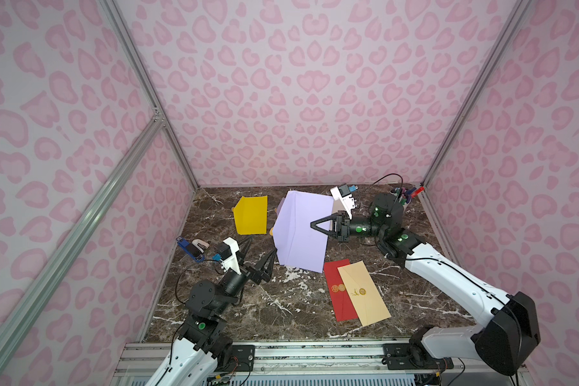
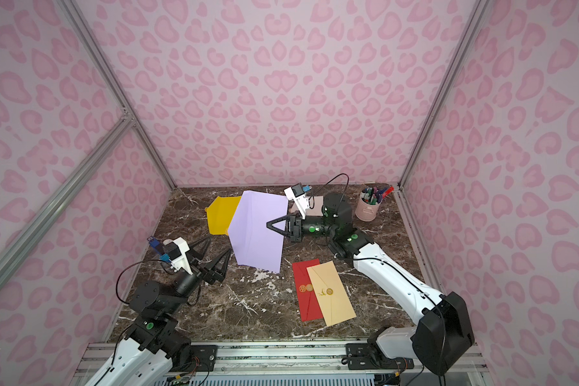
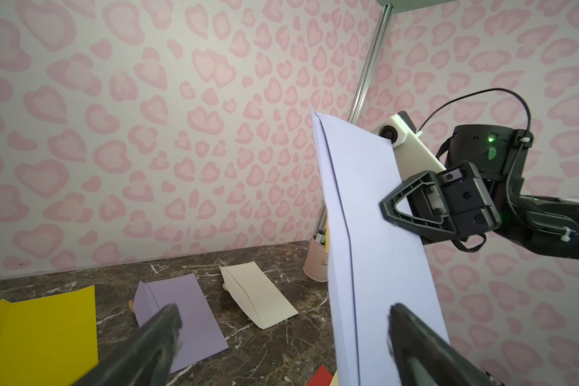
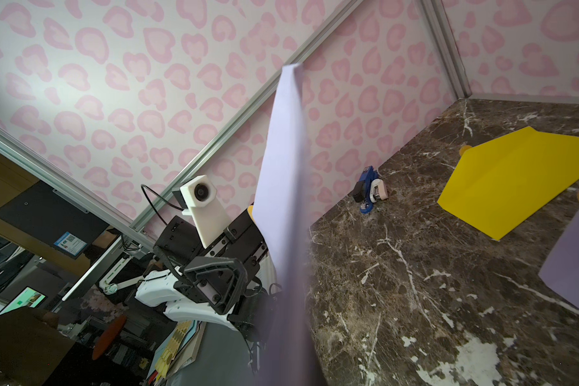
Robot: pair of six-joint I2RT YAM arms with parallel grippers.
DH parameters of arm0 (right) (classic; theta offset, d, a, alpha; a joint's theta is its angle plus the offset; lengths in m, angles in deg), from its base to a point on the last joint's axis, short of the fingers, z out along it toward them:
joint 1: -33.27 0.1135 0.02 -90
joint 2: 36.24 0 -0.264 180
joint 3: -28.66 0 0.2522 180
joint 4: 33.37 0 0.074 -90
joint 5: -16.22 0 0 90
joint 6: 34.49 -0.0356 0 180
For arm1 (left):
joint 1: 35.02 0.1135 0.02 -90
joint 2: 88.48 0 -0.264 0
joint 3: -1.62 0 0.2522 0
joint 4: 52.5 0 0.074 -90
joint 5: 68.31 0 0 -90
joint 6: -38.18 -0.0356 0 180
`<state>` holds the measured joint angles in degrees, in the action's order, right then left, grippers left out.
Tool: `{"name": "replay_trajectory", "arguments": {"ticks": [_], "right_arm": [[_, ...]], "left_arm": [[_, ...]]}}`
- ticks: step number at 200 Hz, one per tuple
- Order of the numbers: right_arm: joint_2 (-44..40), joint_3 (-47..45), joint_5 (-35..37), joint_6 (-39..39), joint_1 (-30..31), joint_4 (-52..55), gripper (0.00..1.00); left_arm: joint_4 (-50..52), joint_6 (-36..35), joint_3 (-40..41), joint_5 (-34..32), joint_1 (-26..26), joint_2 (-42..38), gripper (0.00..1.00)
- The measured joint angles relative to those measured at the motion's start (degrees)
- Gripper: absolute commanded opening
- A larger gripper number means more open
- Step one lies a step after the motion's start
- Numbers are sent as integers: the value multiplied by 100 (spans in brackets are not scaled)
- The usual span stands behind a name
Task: Open the envelope
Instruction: Place the envelope at the center of the board.
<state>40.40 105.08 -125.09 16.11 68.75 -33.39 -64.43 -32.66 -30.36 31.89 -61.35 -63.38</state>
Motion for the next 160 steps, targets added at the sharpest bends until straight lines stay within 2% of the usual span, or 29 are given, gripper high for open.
{"name": "replay_trajectory", "arguments": {"ticks": [26, 89, 98, 116, 149, 160], "right_arm": [[-7, 0, -33, -87, 52, -55, 0], [55, 76, -85, -83, 308, -116, 0], [70, 79, -85, -83, 308, -144, 0], [96, 85, -101, -83, 306, -144, 0], [105, 107, -114, -39, 313, -151, 0], [111, 109, -114, -28, 313, -146, 0]], "left_arm": [[-210, 15, -31, 328, 2, 302, 79], [-918, 216, -393, 1703, 2, 1316, 39], [-973, 238, -413, 1869, 2, 1377, 26], [-1054, 317, -444, 2017, 2, 1419, 11], [-1056, 317, -444, 2072, 7, 1237, 12], [-1040, 317, -435, 2074, 7, 1185, 7]]}}
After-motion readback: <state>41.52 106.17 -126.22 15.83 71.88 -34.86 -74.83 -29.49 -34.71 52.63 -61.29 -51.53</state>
